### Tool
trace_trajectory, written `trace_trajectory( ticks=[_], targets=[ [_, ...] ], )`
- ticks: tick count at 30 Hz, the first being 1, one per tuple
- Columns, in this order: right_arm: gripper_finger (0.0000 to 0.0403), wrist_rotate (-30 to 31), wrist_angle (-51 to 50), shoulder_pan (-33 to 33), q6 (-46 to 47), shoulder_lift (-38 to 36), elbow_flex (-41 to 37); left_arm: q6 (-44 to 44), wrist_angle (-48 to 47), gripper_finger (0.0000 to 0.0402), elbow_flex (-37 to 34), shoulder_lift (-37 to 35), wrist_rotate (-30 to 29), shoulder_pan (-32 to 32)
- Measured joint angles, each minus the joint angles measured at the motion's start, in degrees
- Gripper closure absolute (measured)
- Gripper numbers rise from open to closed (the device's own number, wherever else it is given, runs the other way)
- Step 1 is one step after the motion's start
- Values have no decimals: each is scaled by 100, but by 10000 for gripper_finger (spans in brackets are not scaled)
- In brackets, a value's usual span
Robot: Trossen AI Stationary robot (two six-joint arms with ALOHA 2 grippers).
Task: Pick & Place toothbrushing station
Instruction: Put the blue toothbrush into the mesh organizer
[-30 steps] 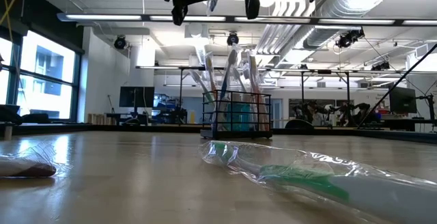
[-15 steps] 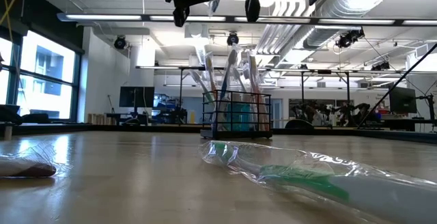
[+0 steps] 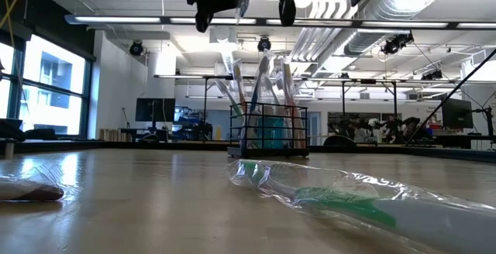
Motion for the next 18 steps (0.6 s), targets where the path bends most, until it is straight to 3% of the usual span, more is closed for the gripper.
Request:
trace_trajectory(
  ticks=[5,14,18],
  targets=[
    [388,-23,-9,1,-35,0,0,-17,1,304,-2,0,27,2],
    [388,-118,-123,-36,-140,-2,4,10,0,223,-4,2,-51,11],
    [388,-157,-219,-44,-244,-4,4,46,0,210,-4,2,-81,11]
  ],
)
